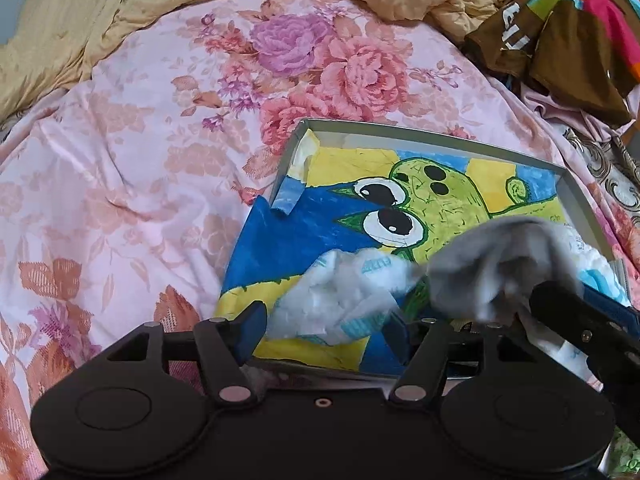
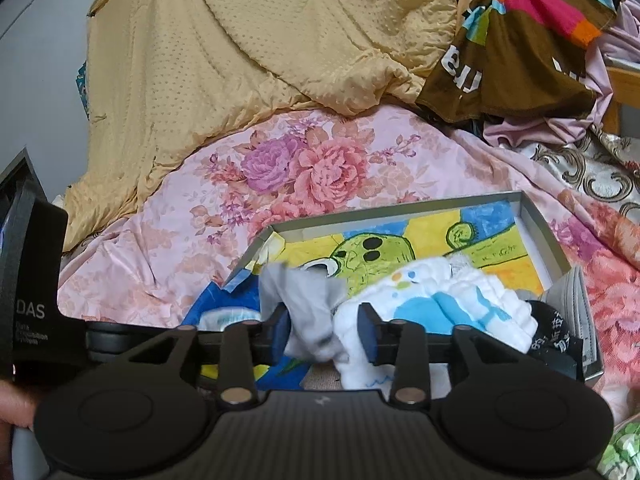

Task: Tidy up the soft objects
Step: 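Carry the packet and sock into the tray and open both grippers, then withdraw both tools from the tray back over the bed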

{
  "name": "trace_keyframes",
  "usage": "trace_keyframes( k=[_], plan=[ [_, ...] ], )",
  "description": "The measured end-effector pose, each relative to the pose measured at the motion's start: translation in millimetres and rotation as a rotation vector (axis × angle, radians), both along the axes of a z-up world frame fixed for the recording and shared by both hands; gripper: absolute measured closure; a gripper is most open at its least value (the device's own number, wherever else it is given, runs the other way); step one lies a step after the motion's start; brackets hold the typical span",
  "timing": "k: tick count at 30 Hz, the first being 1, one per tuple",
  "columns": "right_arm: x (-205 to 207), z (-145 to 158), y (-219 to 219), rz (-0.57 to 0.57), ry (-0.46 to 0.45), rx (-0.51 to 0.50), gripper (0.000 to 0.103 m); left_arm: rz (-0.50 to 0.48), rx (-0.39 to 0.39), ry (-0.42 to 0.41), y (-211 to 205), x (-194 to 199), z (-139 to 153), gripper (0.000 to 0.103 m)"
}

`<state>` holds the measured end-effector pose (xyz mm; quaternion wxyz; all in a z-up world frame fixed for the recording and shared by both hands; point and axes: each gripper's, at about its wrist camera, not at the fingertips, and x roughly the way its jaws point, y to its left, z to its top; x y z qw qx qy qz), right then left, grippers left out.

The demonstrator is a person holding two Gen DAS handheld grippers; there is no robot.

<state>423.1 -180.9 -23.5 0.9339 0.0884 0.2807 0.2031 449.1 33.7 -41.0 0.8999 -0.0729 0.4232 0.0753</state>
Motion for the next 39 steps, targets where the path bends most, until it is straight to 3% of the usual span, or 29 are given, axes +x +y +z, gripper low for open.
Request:
trace_keyframes(
  k=[8,10,16,25,32,39],
  plan=[
    [-16.5,9.0,-9.2,-0.024,-0.031,-0.020,0.033,0.014,-0.004,-0.031,9.4,-13.1,6.6,0.027],
    [-25.4,12.2,-12.0,-0.031,-0.048,-0.037,0.021,0.020,-0.001,-0.048,11.7,-18.9,10.2,0.023],
    [-60.6,27.7,-29.8,-0.074,-0.106,-0.037,0.007,0.033,0.066,-0.169,12.8,-57.2,32.8,0.010],
    [-117.6,54.6,-41.6,-0.106,-0.163,-0.071,0.000,-0.079,0.102,-0.310,-4.8,-121.8,64.2,0.003],
    [-172.3,75.4,-40.8,-0.119,-0.236,-0.105,0.000,-0.147,0.077,-0.350,-7.7,-170.7,84.1,0.003],
    [-219.8,86.4,-31.1,-0.117,-0.278,-0.149,0.000,-0.217,0.112,-0.376,-4.6,-225.4,99.0,0.001]
  ],
)
